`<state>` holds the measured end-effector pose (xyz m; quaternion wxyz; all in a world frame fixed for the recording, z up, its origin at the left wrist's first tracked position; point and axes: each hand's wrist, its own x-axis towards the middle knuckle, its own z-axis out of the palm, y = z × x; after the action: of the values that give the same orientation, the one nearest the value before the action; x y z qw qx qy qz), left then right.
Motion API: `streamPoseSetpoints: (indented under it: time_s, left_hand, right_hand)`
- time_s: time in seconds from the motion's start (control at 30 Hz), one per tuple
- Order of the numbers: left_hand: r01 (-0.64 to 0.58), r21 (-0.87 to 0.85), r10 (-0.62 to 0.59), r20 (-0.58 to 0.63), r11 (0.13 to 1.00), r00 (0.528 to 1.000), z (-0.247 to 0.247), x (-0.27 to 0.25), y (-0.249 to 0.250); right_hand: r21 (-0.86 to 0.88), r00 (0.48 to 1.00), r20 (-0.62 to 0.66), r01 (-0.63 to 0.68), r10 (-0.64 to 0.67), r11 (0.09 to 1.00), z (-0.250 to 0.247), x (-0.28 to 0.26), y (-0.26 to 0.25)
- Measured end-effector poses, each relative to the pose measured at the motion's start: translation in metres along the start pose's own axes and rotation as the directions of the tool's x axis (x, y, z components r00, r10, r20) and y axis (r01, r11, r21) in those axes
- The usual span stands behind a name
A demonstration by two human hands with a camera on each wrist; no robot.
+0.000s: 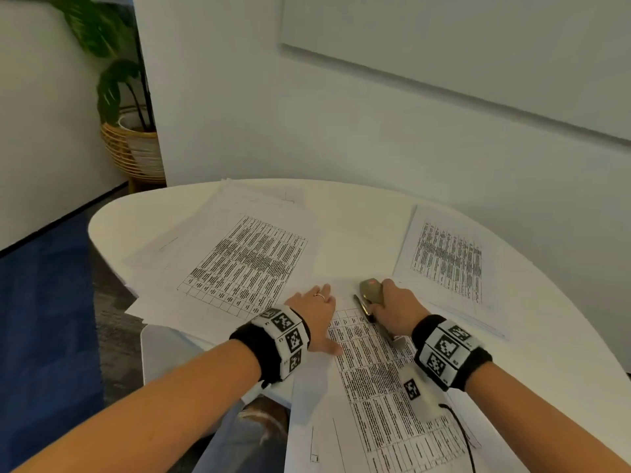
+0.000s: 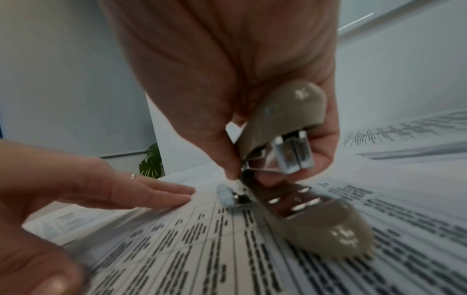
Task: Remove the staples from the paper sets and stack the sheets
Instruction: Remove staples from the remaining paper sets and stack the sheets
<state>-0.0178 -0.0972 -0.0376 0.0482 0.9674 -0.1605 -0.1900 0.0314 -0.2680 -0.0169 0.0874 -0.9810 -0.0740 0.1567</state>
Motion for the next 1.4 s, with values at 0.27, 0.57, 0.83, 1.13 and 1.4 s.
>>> streamPoseSetpoints:
  time_s: [0.27, 0.57, 0.83, 1.13, 1.4]
  left_hand:
    - [0.008, -0.029, -0.006, 0.051, 1.000, 0.999, 0.007, -0.007, -0.001]
    - [0.011, -0.001, -0.010, 0.091, 1.000, 0.996, 0.004, -0.006, 0.000]
    - [0.016, 0.001, -0.016, 0.077, 1.000, 0.997, 0.007, -0.005, 0.000]
    - [0.019, 0.002, -0.019, 0.084, 1.000, 0.996, 0.005, -0.004, 0.003]
    - [0.042, 0.004, -0.042, 0.083, 0.999, 0.996, 0.008, -0.001, 0.002]
  right_hand:
    - [-0.150, 0.995, -0.067, 0.064, -0.074, 0.987, 0.012, 0.003, -0.016]
    - [-0.275, 0.995, -0.045, 0.078, -0.094, 0.958, 0.001, 0.004, -0.020]
    - [-0.288, 0.996, -0.076, 0.020, -0.044, 0.958, 0.016, -0.009, -0.037]
    - [-0.310, 0.986, -0.122, 0.067, -0.110, 0.948, 0.015, 0.010, -0.030]
    - [-0.103, 0.981, -0.180, -0.097, 0.077, 0.990, 0.026, 0.012, -0.040]
